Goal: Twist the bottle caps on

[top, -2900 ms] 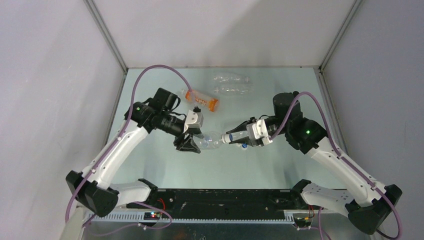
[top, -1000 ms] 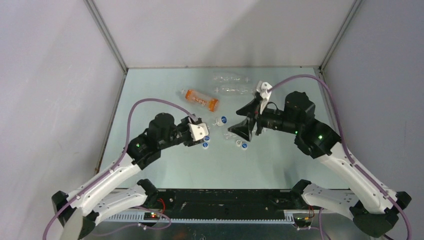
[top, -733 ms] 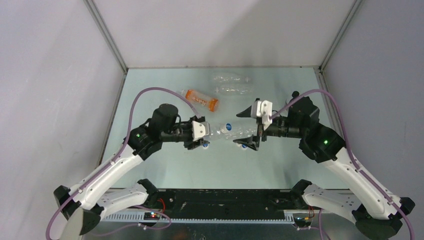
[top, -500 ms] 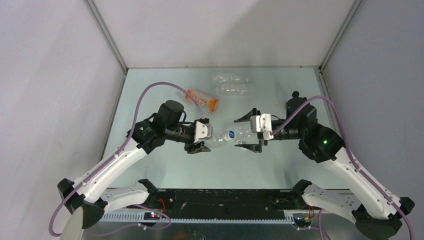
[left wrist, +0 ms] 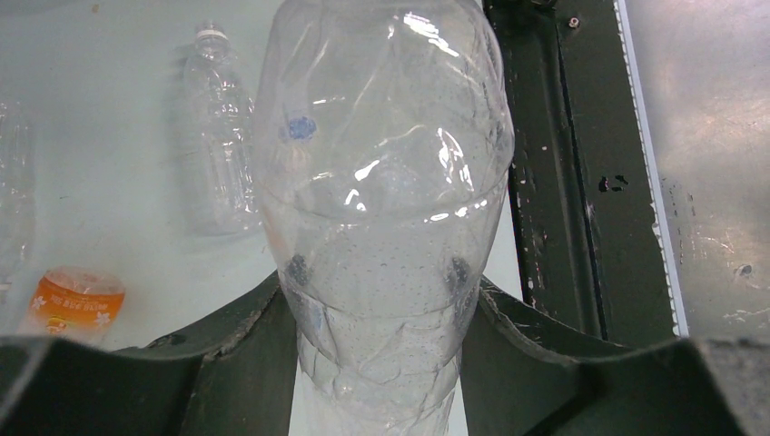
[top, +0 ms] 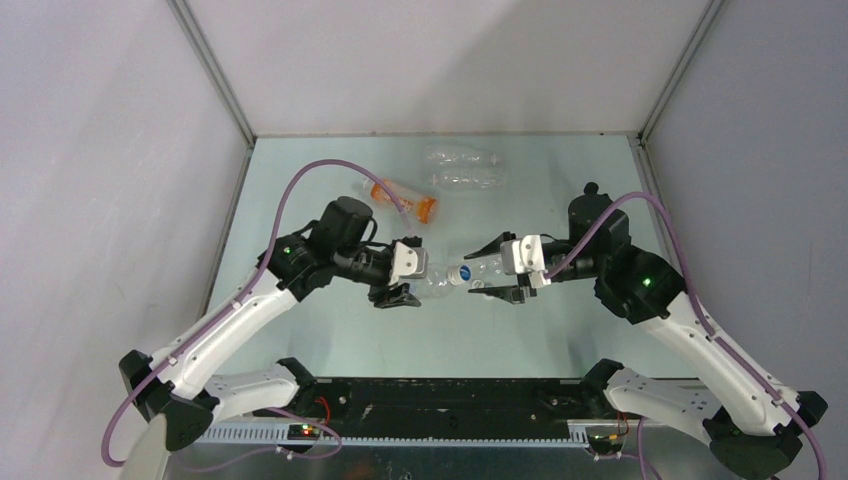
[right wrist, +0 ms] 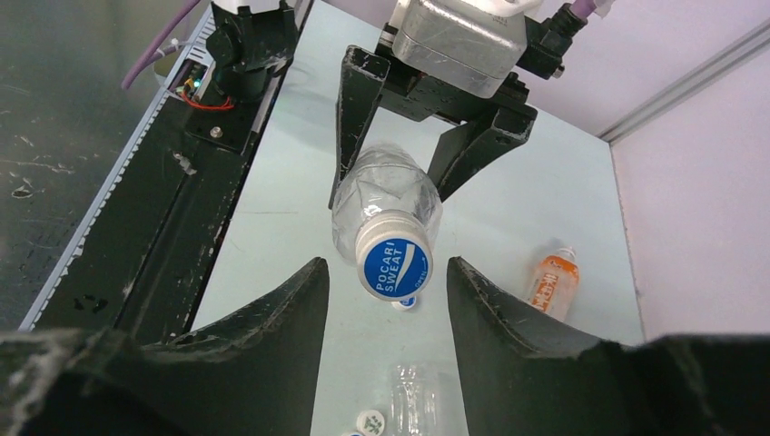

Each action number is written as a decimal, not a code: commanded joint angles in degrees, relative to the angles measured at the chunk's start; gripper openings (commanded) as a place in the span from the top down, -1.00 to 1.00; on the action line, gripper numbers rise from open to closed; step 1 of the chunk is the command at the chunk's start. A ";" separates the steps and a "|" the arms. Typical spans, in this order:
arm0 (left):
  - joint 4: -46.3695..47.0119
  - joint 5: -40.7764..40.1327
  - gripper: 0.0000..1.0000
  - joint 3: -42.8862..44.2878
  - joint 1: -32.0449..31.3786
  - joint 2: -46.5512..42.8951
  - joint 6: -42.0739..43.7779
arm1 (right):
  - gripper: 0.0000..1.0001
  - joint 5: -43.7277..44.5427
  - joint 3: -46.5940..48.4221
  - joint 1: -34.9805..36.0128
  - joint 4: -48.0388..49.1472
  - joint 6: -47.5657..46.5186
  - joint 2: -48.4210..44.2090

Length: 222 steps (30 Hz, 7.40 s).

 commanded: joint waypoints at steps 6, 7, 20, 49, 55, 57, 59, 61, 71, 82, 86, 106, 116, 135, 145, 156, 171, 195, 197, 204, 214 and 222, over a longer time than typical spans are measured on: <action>-1.94 1.87 0.90 3.85 0.17 0.86 2.41 | 0.10 -1.78 0.30 0.49 0.13 -0.92 1.70; -2.12 1.85 0.90 3.95 0.13 0.95 2.43 | 0.14 -1.79 0.77 0.49 -0.14 -0.97 1.91; 12.28 -19.87 0.90 -0.20 -3.82 -3.84 -3.12 | 1.00 8.35 2.11 1.81 3.18 19.26 6.95; 14.38 -27.38 0.86 -9.33 -9.20 -3.73 0.67 | -0.24 10.98 -5.05 -2.87 2.26 5.15 -2.04; 6.56 -16.95 0.85 -3.83 -8.00 0.92 0.66 | -0.17 4.46 -5.33 -2.40 -2.58 -7.39 -2.82; 5.93 -16.35 0.84 -3.21 -7.97 1.65 0.79 | -0.14 3.68 -5.30 -2.40 -2.62 -8.52 -2.57; 6.07 -15.69 0.84 -2.91 -7.98 1.91 0.74 | -0.11 3.21 -5.35 -2.29 -2.90 -9.11 -2.14; 6.40 -15.35 0.84 -2.59 -7.95 2.01 0.78 | -0.07 2.74 -5.33 -2.31 -3.07 -9.19 -1.74; 7.76 -15.48 0.84 -1.64 -7.93 2.63 1.04 | 0.01 -0.55 -5.37 -2.05 -5.96 -10.06 -0.49; 10.79 -14.84 0.85 -0.57 -7.94 3.09 -0.02 | 0.45 1.12 -5.37 -1.85 -1.81 -2.66 1.62; 15.75 -19.46 0.82 -1.32 -7.98 2.05 -1.49 | 0.91 3.46 -5.37 -1.98 4.67 12.88 3.34; 30.91 -41.30 0.86 -10.86 -12.22 -5.00 -0.82 | -0.07 22.19 -1.05 -8.07 15.56 53.34 4.41; 2.81 -12.05 0.77 4.47 -3.85 3.47 0.71 | -0.28 0.33 -1.04 -8.87 3.49 15.59 -2.68; -1.53 -6.94 0.76 8.20 -3.92 5.07 2.53 | 0.01 -6.28 -0.98 -6.81 4.32 11.02 0.20; 0.12 -7.31 0.76 8.29 -4.50 4.40 1.84 | 0.26 -5.21 -0.98 -5.51 5.52 14.19 1.89; 28.25 -33.90 0.75 -5.68 -11.15 -5.59 -4.94 | 1.00 18.76 -0.98 -0.55 8.99 40.66 3.42; 73.31 -76.96 0.69 -26.49 -28.04 -2.05 8.43 | 1.00 54.17 -0.96 4.15 4.16 78.31 4.49; 32.88 -27.10 0.75 -17.01 -11.13 -8.54 -10.41 | -0.25 7.34 -7.33 -3.63 12.71 22.14 -4.39; 31.31 -25.62 0.75 -16.21 -11.08 -7.81 -10.10 | -0.23 6.41 -7.31 -4.00 12.69 21.26 -3.83; 30.92 -23.16 0.74 -14.93 -11.08 -6.83 -9.94 | -0.09 3.38 -7.33 -4.26 13.83 21.95 -2.19; 33.62 -23.75 0.75 -14.47 -11.08 -6.49 -10.90 | 0.45 2.52 -7.36 -3.89 12.41 24.40 -0.54; 46.87 -40.64 0.79 -20.36 -15.33 -9.12 -12.56 | 1.00 27.03 -7.35 1.53 14.90 43.01 0.14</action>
